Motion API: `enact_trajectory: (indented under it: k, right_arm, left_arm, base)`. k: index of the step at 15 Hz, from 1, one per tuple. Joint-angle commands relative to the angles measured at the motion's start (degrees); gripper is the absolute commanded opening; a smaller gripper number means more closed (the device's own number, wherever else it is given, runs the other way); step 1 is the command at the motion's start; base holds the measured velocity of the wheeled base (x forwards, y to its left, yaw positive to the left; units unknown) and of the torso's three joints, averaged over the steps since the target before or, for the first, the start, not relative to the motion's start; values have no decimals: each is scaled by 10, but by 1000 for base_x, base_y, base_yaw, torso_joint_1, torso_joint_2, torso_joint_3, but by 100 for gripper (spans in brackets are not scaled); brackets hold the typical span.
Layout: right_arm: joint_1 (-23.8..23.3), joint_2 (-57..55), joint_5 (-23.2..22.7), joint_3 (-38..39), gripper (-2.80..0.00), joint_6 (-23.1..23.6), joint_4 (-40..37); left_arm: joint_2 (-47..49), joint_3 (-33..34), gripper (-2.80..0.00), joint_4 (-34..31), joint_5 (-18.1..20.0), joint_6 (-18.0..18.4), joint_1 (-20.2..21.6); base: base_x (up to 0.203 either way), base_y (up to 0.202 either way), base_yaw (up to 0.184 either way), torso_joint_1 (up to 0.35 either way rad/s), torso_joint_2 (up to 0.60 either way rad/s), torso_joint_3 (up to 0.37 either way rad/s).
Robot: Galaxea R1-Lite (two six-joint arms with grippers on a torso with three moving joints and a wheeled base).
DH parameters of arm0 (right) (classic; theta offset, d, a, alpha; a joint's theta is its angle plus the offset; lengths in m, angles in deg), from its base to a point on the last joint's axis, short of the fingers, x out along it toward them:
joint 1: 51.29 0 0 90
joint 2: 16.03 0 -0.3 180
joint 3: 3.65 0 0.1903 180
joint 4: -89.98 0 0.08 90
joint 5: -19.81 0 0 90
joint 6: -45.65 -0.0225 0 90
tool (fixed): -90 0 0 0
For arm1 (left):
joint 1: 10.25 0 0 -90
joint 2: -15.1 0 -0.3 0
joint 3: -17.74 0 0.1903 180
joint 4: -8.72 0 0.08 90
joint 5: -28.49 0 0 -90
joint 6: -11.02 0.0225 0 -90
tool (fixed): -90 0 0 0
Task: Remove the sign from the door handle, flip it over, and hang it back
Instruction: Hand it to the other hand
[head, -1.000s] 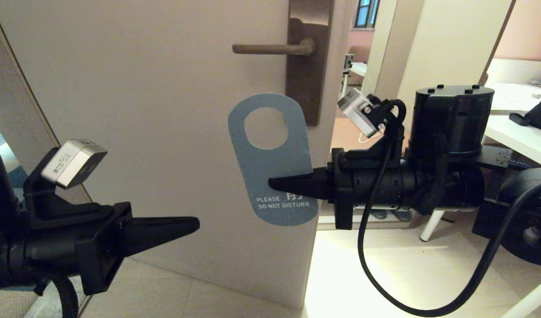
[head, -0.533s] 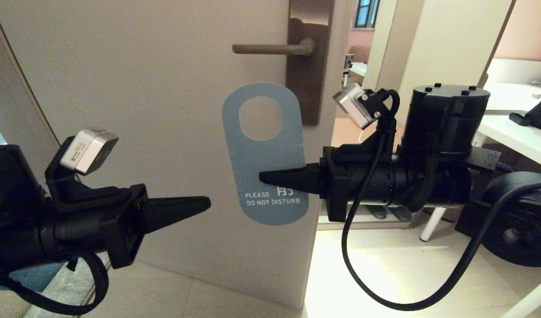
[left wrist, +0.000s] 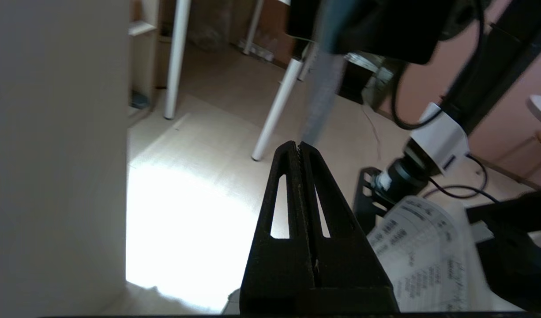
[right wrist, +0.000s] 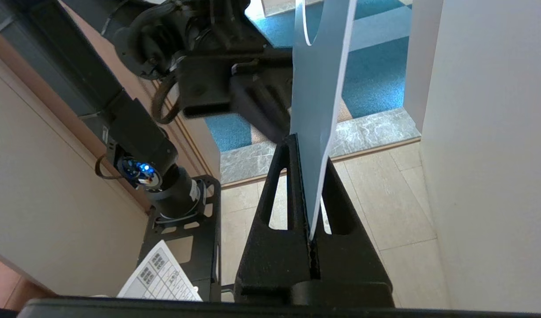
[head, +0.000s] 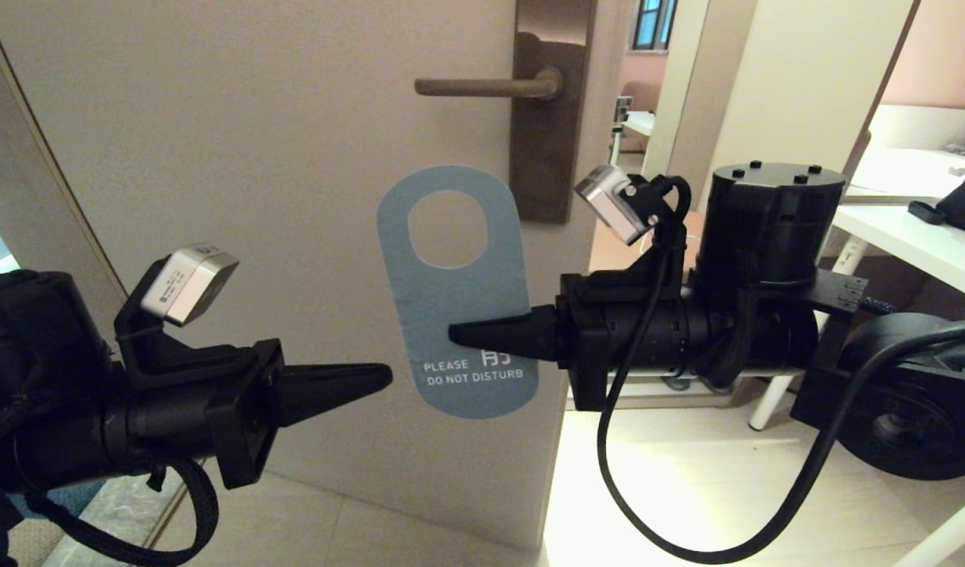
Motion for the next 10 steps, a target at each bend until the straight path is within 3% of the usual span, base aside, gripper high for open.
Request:
enact_trajectory:
  k: [1, 9, 10]
  right_arm:
    - [2, -7, -3, 4, -280, -1, 9]
    - [2, -8, -2, 12, -280, -1, 29]
    - [2, -9, -2, 11, -280, -1, 29]
  left_arm:
    - [-5, 7, -280, 3, 3, -1, -10]
    - [-38, 52, -280, 3, 0, 0, -13]
    - [-37, 52, 0, 3, -1, 0, -12]
  base:
    - [0, 0, 0, 0, 0, 0]
    - [0, 0, 0, 0, 0, 0]
    - [0, 0, 0, 0, 0, 0]
